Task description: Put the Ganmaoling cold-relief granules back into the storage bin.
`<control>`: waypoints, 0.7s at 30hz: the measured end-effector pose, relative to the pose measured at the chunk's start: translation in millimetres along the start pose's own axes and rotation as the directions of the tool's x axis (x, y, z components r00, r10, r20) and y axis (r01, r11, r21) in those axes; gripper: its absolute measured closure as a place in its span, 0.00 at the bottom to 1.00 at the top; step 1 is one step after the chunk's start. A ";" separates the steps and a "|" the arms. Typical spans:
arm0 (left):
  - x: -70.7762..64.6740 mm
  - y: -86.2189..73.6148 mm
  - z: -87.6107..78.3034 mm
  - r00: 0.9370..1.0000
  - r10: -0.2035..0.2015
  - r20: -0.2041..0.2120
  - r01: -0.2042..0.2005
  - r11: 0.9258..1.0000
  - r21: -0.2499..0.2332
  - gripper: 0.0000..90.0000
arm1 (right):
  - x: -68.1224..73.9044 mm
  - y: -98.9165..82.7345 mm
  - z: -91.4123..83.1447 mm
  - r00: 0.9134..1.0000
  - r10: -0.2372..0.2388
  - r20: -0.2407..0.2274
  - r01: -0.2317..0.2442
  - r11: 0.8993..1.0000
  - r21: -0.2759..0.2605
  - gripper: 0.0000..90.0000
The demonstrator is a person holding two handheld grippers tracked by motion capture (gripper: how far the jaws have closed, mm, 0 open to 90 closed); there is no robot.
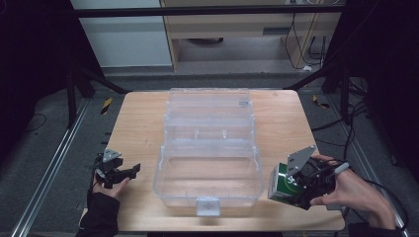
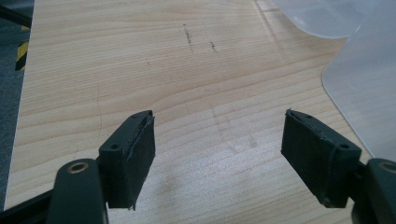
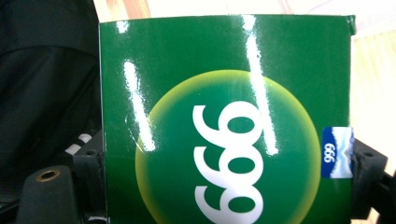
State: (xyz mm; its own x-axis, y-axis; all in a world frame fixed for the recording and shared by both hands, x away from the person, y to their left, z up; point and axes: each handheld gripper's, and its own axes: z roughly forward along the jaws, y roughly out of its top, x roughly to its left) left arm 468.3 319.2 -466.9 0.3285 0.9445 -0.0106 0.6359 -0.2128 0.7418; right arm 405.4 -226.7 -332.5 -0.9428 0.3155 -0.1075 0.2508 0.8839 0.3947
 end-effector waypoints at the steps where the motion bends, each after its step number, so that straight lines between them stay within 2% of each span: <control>1: 0.0 0.0 0.0 1.000 0.000 0.000 0.000 1.000 0.000 0.28 | 0.0 0.0 0.0 1.000 0.000 0.000 0.000 1.000 0.000 0.18; 18: -0.1 0.5 0.8 1.000 0.000 0.002 0.000 1.000 0.001 0.28 | -4.7 35.6 -9.8 0.998 -0.051 0.024 0.051 0.999 -0.014 0.18; 21: 0.1 0.5 0.7 1.000 -0.001 0.003 0.001 1.000 0.000 0.28 | -7.3 43.5 -9.6 0.998 -0.058 0.023 0.058 0.998 -0.031 0.18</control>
State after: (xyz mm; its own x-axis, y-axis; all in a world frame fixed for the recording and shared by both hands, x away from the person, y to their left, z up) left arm 469.1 319.1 -467.0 0.3298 0.9440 -0.0128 0.6362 -0.2122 0.7417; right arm 421.0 -193.8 -305.8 -0.9503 0.2720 -0.1514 0.1884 0.8896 0.4161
